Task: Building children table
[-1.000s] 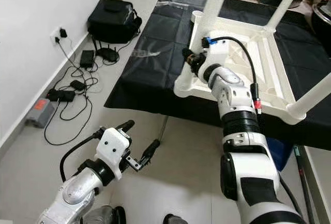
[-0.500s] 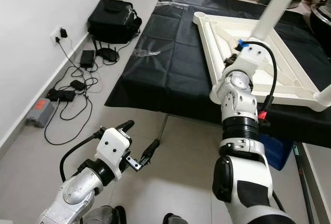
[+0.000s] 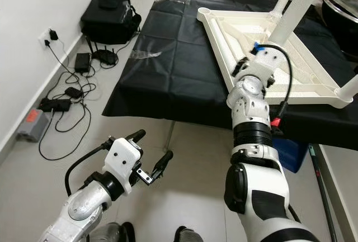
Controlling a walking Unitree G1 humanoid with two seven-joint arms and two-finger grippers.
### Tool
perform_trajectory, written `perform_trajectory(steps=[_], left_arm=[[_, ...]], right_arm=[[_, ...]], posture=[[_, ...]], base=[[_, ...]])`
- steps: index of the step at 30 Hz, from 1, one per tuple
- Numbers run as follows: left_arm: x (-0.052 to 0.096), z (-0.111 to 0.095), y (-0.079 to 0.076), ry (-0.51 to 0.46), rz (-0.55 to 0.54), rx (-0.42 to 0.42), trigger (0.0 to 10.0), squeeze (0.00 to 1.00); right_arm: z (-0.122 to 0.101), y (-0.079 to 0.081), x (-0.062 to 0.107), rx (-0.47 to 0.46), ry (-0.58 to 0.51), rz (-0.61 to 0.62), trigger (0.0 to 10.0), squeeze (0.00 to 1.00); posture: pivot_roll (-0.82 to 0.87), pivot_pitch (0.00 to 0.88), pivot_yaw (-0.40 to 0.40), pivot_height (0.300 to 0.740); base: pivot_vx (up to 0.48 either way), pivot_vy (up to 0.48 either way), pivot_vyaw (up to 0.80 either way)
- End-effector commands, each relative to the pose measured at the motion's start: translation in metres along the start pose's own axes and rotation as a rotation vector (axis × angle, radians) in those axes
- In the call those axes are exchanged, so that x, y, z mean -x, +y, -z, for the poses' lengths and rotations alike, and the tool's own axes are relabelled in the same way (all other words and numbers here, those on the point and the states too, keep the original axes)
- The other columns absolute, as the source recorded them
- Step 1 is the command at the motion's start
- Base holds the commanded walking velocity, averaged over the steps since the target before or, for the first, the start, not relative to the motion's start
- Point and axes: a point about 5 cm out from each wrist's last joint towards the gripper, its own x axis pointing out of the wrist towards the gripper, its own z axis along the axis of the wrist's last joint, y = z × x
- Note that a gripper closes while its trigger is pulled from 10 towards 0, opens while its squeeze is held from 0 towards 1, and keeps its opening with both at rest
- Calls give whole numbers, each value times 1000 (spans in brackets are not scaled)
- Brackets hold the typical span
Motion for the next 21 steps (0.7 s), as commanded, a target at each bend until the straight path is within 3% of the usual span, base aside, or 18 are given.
perform_trajectory(steps=[1, 3, 4, 7, 8, 10, 11, 13, 14, 16, 17, 19, 20, 21], left_arm=[[1, 2, -3, 10, 10, -5, 10000, 0], [1, 2, -2, 10, 9, -5, 10000, 0], [0, 2, -2, 9, 9, -6, 10000, 0], [0, 1, -2, 8, 8, -7, 10000, 0], [0, 1, -2, 8, 8, -7, 10000, 0], [0, 1, -2, 8, 8, -7, 10000, 0], [0, 1, -2, 7, 8, -7, 10000, 0], [0, 1, -2, 7, 8, -7, 10000, 0], [0, 1, -2, 7, 8, -7, 10000, 0], [0, 1, -2, 7, 8, -7, 10000, 0], [0, 1, -2, 7, 8, -7, 10000, 0], [0, 1, -2, 7, 8, -7, 10000, 0], [1, 2, -2, 8, 9, -8, 10000, 0], [1, 2, -2, 8, 9, -8, 10000, 0]], right_arm=[[-10, 14, 1, -26, -41, -102, 10000, 1000], [-11, 17, 0, -50, -33, -167, 10000, 1000], [-14, 21, 0, -65, -32, -271, 10000, 1000], [-16, 24, 0, -74, -31, -345, 10000, 1000], [-19, 27, 2, -79, -27, -453, 10000, 1000], [-19, 27, 2, -79, -27, -453, 10000, 1000], [-21, 31, 8, -80, -18, -612, 10000, 1000], [-21, 31, 8, -80, -18, -612, 10000, 1000], [-22, 36, 19, -60, -14, -808, 10000, 1000], [-22, 36, 19, -60, -14, -808, 10000, 1000], [-20, 41, 33, -37, -5, -985, 10000, 1000], [-20, 41, 33, -37, -5, -985, 10000, 1000], [-14, 45, 47, -19, 27, -1135, 10000, 1000], [-14, 45, 47, -19, 27, -1135, 10000, 1000]], posture=[[138, 148, -81, 740], [138, 150, -80, 740], [139, 151, -82, 740], [139, 151, -82, 740], [139, 154, -82, 740], [139, 154, -82, 740], [139, 154, -82, 740], [139, 154, -82, 740], [138, 157, -81, 740], [138, 157, -81, 740], [138, 157, -80, 740], [138, 157, -80, 740], [139, 158, -80, 740], [139, 158, -80, 740]], base=[[0, 0, 0], [0, 0, 0], [0, 0, 0], [0, 0, 0], [0, 0, 0], [0, 0, 0], [0, 0, 0], [0, 0, 0], [0, 0, 0], [0, 0, 0], [0, 0, 0], [0, 0, 0], [0, 0, 0], [0, 0, 0]])
